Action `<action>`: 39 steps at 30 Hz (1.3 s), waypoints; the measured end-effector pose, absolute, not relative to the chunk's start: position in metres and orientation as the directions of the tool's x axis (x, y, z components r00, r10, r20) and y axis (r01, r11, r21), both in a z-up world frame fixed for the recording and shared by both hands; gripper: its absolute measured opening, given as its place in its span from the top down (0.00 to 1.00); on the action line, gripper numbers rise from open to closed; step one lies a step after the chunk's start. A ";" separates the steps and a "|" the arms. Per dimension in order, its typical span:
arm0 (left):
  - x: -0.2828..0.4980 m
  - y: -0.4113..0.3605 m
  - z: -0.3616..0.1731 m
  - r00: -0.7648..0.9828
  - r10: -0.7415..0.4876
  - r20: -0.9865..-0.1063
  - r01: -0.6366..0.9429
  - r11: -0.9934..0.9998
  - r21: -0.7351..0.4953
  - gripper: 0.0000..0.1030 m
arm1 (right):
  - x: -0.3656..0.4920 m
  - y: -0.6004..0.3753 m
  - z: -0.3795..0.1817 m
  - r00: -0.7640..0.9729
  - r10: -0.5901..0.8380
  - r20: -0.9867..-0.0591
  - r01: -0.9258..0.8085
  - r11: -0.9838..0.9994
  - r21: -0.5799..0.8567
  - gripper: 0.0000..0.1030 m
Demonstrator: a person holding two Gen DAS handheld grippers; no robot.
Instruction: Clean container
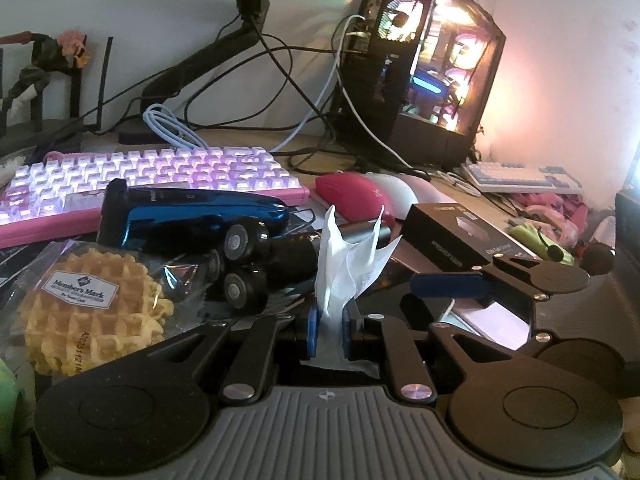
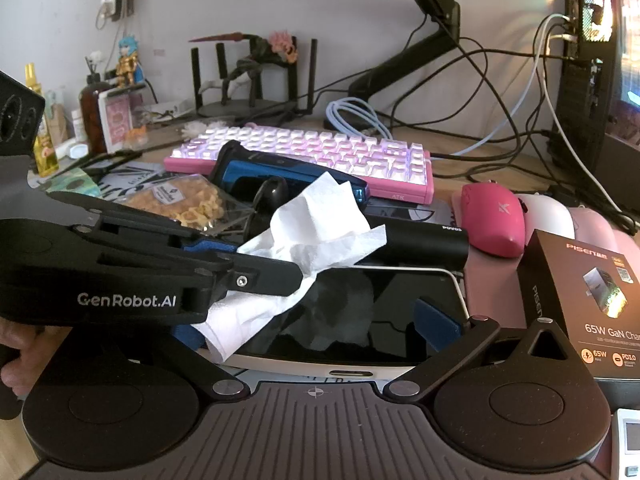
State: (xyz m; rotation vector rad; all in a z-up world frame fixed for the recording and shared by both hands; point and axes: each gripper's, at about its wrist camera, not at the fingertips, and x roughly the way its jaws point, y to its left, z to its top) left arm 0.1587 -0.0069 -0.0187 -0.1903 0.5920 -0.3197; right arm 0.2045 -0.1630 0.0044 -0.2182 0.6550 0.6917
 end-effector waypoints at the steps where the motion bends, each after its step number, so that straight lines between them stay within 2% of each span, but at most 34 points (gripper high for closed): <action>1: 0.159 -0.006 -0.019 0.785 -0.343 -0.516 0.234 0.935 -0.265 0.85 | 0.205 -0.163 0.004 0.581 0.521 -0.625 -0.653 0.757 0.024 0.00; 13: 0.159 -0.005 -0.018 0.793 -0.318 -0.519 0.214 0.944 -0.251 0.85 | 0.205 -0.163 0.004 0.581 0.521 -0.625 -0.653 0.757 0.024 0.00; 24: 0.159 -0.007 -0.019 0.769 -0.382 -0.513 0.274 0.921 -0.276 0.85 | 0.205 -0.163 0.004 0.582 0.520 -0.625 -0.652 0.758 0.024 0.00; 39: 0.159 -0.003 -0.018 0.795 -0.315 -0.518 0.203 0.943 -0.262 0.85 | 0.205 -0.163 0.005 0.582 0.520 -0.625 -0.652 0.758 0.024 0.00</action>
